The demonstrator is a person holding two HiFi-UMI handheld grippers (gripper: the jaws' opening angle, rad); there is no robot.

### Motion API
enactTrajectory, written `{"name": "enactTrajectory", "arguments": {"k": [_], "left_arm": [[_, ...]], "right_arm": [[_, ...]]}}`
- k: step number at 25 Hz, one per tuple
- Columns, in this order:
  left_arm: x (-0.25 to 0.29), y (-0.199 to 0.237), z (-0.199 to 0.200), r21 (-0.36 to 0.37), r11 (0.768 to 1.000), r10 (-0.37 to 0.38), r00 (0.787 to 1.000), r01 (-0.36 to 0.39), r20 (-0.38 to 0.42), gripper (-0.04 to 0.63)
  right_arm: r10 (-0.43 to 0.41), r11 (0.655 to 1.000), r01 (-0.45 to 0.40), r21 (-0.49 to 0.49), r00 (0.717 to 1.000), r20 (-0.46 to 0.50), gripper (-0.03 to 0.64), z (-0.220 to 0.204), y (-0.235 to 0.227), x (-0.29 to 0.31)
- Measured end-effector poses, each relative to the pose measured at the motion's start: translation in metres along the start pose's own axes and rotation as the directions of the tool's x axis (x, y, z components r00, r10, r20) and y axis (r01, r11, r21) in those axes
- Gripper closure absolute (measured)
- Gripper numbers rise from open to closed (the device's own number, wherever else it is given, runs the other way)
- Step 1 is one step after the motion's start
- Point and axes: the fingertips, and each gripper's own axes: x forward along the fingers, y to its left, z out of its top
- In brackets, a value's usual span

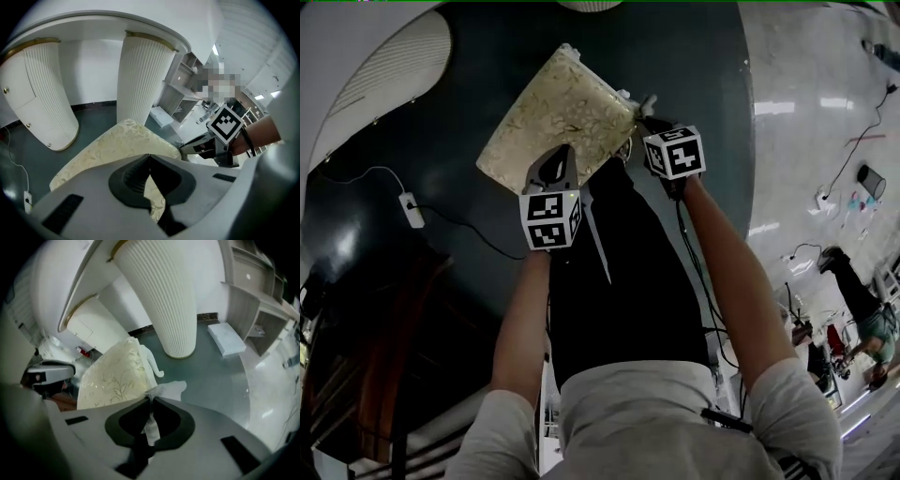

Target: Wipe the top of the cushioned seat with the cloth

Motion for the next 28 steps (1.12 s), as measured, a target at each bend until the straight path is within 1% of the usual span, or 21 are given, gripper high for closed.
{"name": "enactTrajectory", "arguments": {"k": [2,4,6,8,11,14,16,18,20,23,26,28], "left_arm": [[0.003,0.01,-0.005,-0.033,0.999,0.008,1.0,-0.008,0.006,0.58],[0.006,0.019,-0.009,-0.053,0.998,0.013,1.0,-0.012,0.009,0.58],[0.009,0.029,-0.011,-0.072,0.997,0.014,1.0,-0.013,0.017,0.58],[0.01,0.041,-0.017,-0.097,0.995,0.021,0.999,-0.019,0.026,0.58],[0.011,0.056,-0.028,-0.152,0.988,0.044,0.998,-0.038,0.034,0.58],[0.013,0.06,-0.034,-0.209,0.977,0.051,0.997,-0.04,0.049,0.58],[0.013,0.062,-0.036,-0.229,0.973,0.047,0.997,-0.033,0.056,0.58],[0.012,0.065,-0.037,-0.228,0.973,0.043,0.997,-0.028,0.063,0.58],[0.011,0.067,-0.037,-0.224,0.974,0.043,0.997,-0.026,0.071,0.58],[0.012,0.07,-0.037,-0.22,0.975,0.041,0.996,-0.023,0.081,0.58],[0.012,0.074,-0.036,-0.215,0.976,0.042,0.995,-0.022,0.087,0.58],[0.012,0.078,-0.033,-0.22,0.975,0.047,0.994,-0.025,0.096,0.58]], "right_arm": [[-0.034,0.993,0.03,-0.11,0.999,-0.034,0.589,0.005,0.004,0.002],[-0.068,0.981,0.055,-0.184,0.995,-0.068,0.589,0.005,0.007,0.005],[-0.11,0.966,0.086,-0.245,0.99,-0.084,0.589,0.006,0.008,0.006],[-0.151,0.947,0.121,-0.299,0.985,-0.081,0.589,0.007,0.011,0.007],[-0.198,0.916,0.152,-0.371,0.976,-0.088,0.589,0.007,0.013,0.009],[-0.212,0.908,0.148,-0.391,0.969,-0.125,0.589,0.01,0.01,0.01],[-0.213,0.907,0.138,-0.398,0.966,-0.149,0.589,0.011,0.01,0.01],[-0.198,0.911,0.116,-0.395,0.965,-0.173,0.589,0.008,0.011,0.013],[-0.166,0.922,0.082,-0.379,0.967,-0.194,0.589,0.006,0.011,0.014],[-0.137,0.926,0.056,-0.373,0.971,-0.195,0.589,0.012,0.012,0.014],[-0.145,0.912,0.062,-0.405,0.973,-0.178,0.589,0.028,0.02,0.018],[-0.173,0.883,0.062,-0.466,0.965,-0.199,0.589,0.033,0.025,0.021]]}}
